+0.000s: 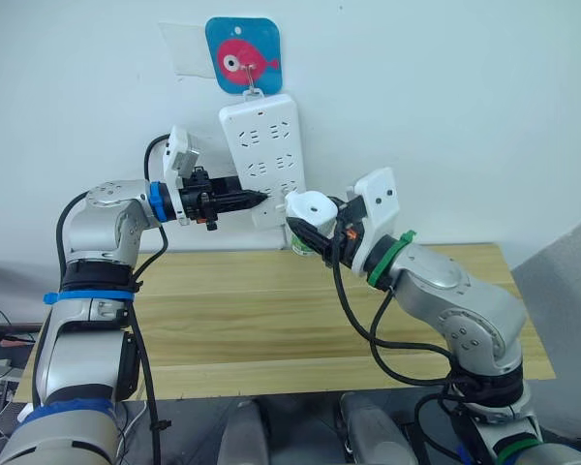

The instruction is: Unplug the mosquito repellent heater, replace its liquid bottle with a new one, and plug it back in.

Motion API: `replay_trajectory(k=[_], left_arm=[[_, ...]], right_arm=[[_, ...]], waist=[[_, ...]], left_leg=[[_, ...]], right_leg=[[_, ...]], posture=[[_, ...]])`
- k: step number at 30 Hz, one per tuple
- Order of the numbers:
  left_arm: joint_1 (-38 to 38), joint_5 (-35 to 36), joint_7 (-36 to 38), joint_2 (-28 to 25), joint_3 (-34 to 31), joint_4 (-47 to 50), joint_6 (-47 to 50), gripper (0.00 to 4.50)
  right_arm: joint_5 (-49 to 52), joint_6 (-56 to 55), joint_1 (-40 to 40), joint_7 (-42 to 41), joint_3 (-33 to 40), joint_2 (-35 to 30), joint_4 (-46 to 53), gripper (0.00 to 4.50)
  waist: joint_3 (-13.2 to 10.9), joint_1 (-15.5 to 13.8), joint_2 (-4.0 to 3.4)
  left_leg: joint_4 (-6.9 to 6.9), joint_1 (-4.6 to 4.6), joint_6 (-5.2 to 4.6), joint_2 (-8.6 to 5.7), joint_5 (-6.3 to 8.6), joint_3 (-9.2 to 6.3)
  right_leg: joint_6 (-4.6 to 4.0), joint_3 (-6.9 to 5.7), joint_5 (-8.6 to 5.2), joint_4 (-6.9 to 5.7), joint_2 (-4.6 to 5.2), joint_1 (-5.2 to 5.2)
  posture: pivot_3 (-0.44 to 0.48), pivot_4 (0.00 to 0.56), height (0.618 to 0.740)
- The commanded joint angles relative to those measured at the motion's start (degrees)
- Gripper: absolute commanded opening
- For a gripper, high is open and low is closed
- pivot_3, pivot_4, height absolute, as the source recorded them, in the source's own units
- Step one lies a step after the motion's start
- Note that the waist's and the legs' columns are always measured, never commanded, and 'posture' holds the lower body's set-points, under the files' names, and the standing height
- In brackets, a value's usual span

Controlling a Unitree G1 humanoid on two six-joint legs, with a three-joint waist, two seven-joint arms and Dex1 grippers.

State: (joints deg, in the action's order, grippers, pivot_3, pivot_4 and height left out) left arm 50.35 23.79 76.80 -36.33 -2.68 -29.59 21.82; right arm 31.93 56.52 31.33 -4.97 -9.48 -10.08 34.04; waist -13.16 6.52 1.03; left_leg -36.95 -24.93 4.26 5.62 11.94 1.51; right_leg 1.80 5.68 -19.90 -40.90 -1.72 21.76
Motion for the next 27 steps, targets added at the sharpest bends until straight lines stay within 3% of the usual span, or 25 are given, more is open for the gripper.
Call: replay_trajectory(k=[1,27], left_arm=[[1.7,0.1,-0.1,-0.5,-1.1,1.0,-1.0,1.3],[1.0,-0.2,-0.1,-0.9,-1.0,1.8,-1.4,1.3]], right_arm=[[-1.9,-2.2,1.8,-0.6,-0.4,0.3,0.9,2.96],[-5.3,0.0,2.4,-3.1,-0.8,1.0,0.9,2.96]], waist=[[0.0,0.0,0.0],[0.0,0.0,0.01]], left_leg=[[0.0,0.0,0.0,0.0,0.0,0.0],[0.02,-0.01,-0.01,0.0,0.01,0.0]], right_leg=[[0.0,0.0,0.0,0.0,0.0,0.0],[0.0,0.0,0.0,0.01,0.0,0.02]], posture=[[-0.157,0.208,0.74],[-0.156,0.214,0.74]])
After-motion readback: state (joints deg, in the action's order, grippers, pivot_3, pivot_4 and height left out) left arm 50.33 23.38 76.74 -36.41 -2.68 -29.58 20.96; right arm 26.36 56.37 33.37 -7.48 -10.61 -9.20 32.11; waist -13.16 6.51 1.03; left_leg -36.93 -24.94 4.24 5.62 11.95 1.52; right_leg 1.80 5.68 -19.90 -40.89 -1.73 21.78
